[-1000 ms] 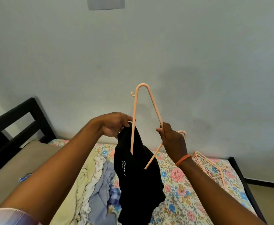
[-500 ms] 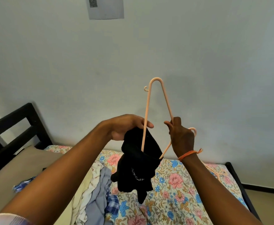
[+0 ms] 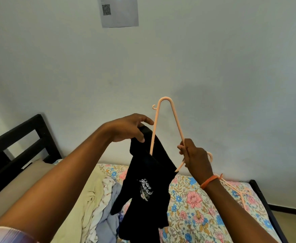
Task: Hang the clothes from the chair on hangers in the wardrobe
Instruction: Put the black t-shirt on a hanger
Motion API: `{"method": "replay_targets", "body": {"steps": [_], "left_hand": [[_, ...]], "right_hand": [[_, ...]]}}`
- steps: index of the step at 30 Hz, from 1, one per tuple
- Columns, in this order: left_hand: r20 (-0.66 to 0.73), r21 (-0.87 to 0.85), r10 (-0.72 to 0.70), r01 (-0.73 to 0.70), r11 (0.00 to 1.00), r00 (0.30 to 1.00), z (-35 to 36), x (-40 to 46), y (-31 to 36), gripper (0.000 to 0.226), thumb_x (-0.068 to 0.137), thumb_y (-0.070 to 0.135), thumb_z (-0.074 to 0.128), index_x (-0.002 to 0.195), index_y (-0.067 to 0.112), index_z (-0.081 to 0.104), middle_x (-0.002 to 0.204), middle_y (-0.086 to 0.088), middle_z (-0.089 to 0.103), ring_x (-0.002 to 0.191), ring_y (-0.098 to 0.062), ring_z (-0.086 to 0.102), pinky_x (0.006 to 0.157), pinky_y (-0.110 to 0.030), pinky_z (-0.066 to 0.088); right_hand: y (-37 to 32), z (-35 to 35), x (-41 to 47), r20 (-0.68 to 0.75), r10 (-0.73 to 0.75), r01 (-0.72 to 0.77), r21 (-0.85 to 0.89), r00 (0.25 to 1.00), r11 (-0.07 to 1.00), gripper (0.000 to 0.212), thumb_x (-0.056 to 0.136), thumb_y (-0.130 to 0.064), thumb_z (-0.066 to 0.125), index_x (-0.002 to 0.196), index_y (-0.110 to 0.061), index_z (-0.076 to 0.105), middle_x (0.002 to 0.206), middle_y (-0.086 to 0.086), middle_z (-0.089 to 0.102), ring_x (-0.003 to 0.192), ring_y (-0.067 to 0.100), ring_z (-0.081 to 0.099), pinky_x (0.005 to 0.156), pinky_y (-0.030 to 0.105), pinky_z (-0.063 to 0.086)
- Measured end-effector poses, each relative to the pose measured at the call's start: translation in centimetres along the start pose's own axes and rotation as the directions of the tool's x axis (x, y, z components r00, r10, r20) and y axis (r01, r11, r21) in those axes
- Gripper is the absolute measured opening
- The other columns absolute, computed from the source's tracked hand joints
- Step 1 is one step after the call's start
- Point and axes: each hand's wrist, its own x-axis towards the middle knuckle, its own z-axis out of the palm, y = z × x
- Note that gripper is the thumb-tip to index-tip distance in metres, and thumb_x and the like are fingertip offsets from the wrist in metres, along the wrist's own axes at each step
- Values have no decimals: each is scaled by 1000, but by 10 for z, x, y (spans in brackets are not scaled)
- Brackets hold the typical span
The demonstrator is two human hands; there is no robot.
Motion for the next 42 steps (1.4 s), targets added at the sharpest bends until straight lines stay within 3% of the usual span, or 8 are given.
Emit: {"method": "replay_targets", "body": {"steps": [9,15,23,26,29,32,36,42], "left_hand": [[-37,-507,-96,64,860,995,6,3,-2,53,83,48,68,115,5,62,89,-14,61,80,-28,59,72,-37,47],[-99,-468,43,-85,880,994,-1,0,13,36,90,25,64,116,0,65,78,-10,62,72,-23,61,62,-30,57],[-111,193,66,-44,980,992,-11,0,16,33,75,3,83,104,8,67,91,-14,70,77,-29,69,65,-35,57],[-178,755,226,-15,656,958,25,9,16,30,79,3,70,102,20,64,98,1,60,89,-23,61,65,-29,42],[-240,891,434,20,453,868,64,15,5,49,75,-2,53,119,21,53,103,-2,62,95,-28,59,67,-32,32],[-248,776,519,-153,612,818,89,17,3,47,70,-2,53,110,23,59,96,4,66,93,-22,60,66,-29,29],[-106,718,519,-296,630,848,122,26,16,42,72,-1,59,103,26,63,90,8,67,88,-14,59,62,-29,39],[-131,298,335,-285,911,933,107,24,-14,32,76,5,73,103,21,69,94,6,71,66,5,61,65,-11,47]], "right_hand": [[-4,2,-26,240,-67,91,-94,969,991,24,100,-52,37,100,-28,42,70,-5,67,55,10,63,54,38,57],[-19,-2,-32,312,11,67,-238,950,969,16,105,-41,40,105,-27,32,72,0,64,56,19,59,55,39,54],[-30,-17,-25,494,94,188,-490,864,851,23,104,-21,42,127,-20,39,88,6,62,69,27,55,58,33,41],[-41,-15,-25,561,133,225,-523,817,822,26,100,-15,47,126,-18,43,95,8,63,80,30,64,66,36,47],[-57,-19,-13,586,148,279,-575,797,769,20,98,-9,49,117,-13,55,96,10,62,81,33,66,61,35,40],[-81,-26,-8,538,14,390,-628,843,674,13,90,-10,64,102,-7,68,101,17,62,75,35,68,55,35,36],[-89,-27,-7,770,123,574,-562,626,595,33,105,-13,33,129,-6,55,132,15,57,120,34,56,90,38,43],[-57,-62,23,653,143,396,-603,744,693,28,98,-31,54,118,-14,61,113,13,63,98,35,65,65,33,37]]}}
